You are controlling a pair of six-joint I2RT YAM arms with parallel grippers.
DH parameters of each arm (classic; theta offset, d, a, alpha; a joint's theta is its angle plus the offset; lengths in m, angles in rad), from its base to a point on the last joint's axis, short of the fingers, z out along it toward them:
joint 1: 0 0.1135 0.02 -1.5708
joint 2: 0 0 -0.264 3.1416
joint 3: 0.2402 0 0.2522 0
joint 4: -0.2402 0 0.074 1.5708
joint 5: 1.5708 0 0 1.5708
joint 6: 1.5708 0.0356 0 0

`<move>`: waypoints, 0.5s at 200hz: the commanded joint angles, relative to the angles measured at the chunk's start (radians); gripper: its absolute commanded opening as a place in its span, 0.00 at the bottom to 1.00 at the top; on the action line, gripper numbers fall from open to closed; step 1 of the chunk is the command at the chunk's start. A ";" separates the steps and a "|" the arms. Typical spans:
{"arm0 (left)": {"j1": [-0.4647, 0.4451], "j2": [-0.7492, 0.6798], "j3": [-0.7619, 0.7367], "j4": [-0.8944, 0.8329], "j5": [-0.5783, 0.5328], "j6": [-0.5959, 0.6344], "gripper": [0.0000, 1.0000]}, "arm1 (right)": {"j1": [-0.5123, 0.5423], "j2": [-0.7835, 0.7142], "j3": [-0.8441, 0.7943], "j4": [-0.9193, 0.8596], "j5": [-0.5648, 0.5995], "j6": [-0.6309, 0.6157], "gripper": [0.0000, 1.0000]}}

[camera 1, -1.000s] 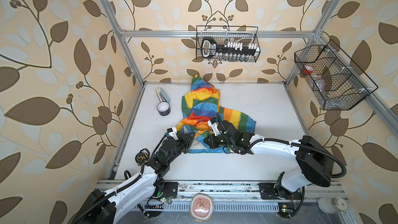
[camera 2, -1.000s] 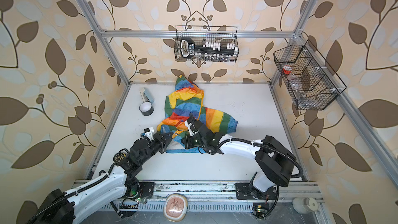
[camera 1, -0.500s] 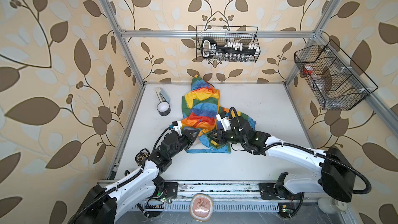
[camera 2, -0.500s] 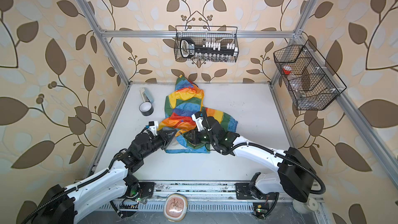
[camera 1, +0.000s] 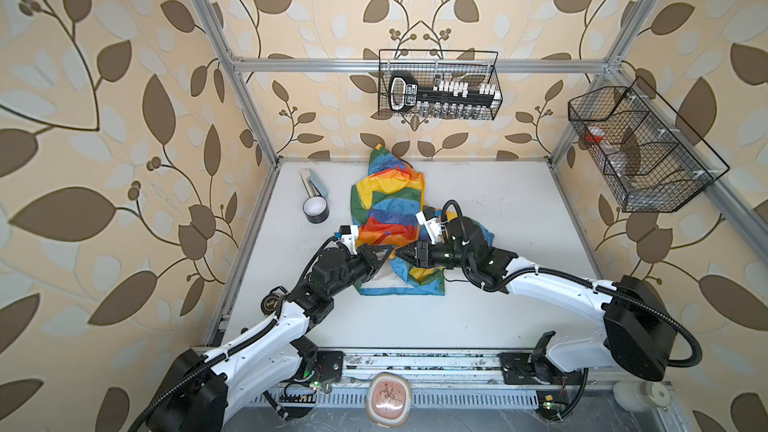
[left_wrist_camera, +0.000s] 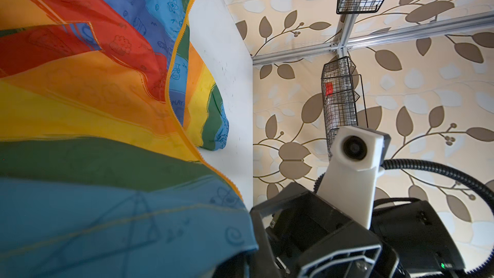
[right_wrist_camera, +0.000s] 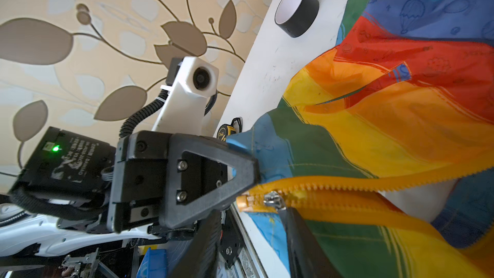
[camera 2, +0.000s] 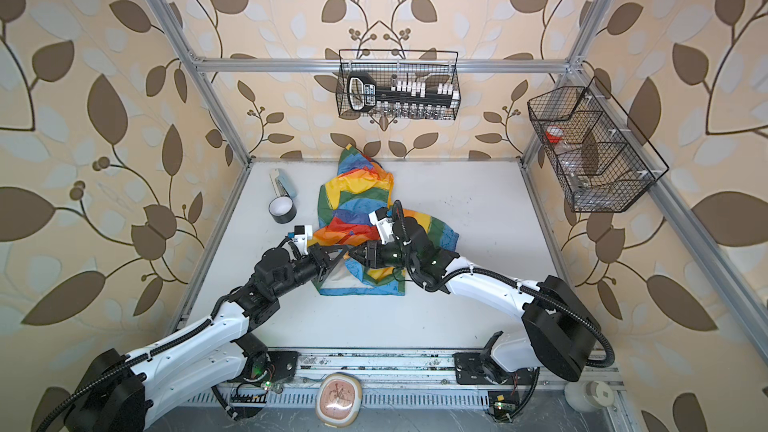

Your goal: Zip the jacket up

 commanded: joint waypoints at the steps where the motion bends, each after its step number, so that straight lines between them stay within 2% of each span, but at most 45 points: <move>1: -0.006 0.004 0.041 0.064 0.022 0.009 0.00 | -0.003 0.023 -0.029 0.066 -0.035 0.042 0.41; 68: -0.006 0.014 0.041 0.075 0.024 0.006 0.00 | -0.019 -0.005 -0.084 0.063 -0.006 0.052 0.45; 100: -0.006 0.020 0.041 0.085 0.026 -0.001 0.00 | -0.019 0.008 -0.112 0.139 -0.024 0.094 0.47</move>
